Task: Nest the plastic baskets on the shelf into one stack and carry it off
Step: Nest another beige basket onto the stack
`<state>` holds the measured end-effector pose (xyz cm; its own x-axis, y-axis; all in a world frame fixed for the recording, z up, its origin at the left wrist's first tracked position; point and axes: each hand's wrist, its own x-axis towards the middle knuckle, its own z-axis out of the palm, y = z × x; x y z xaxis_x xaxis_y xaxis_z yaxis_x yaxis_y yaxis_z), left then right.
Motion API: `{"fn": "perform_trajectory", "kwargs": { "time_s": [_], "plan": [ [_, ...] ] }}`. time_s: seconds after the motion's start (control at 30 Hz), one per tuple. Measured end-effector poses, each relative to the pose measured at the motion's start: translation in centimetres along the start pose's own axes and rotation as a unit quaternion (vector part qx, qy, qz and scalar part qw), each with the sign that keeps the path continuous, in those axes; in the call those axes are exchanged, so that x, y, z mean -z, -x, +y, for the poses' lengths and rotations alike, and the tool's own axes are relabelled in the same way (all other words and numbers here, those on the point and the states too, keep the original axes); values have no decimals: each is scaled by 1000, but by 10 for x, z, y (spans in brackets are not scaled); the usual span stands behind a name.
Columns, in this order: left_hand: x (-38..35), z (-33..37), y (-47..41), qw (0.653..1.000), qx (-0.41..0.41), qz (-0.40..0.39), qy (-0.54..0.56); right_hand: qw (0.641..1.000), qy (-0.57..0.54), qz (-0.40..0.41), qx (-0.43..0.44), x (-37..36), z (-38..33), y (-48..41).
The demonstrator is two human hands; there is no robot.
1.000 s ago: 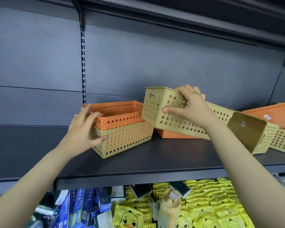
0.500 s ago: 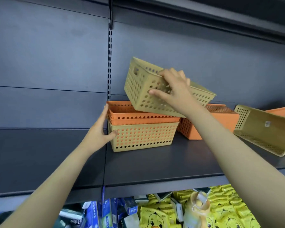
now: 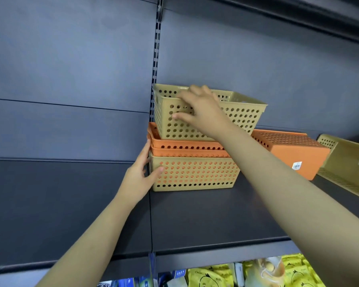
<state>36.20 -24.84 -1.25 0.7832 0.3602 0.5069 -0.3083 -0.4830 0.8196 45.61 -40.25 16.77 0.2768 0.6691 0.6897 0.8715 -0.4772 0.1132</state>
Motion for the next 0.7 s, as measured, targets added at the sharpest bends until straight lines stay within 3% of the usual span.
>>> {"fn": "perform_trajectory", "kwargs": {
  "time_s": [0.2,0.4,0.53,0.7],
  "plan": [
    [-1,2,2,1000,7,4,14,998,-58,10,-25,-28,-5,5],
    [-1,6,5,1000,9,-1,5,997,-71,-28,24,-41,-5,15],
    [-1,10,6,1000,9,-7,-1,996,-51,69,-20,-43,9,39],
    [-7,15,3,999,-7,16,35,946,-54,235,-214,-53,73,112]
  ]
}}
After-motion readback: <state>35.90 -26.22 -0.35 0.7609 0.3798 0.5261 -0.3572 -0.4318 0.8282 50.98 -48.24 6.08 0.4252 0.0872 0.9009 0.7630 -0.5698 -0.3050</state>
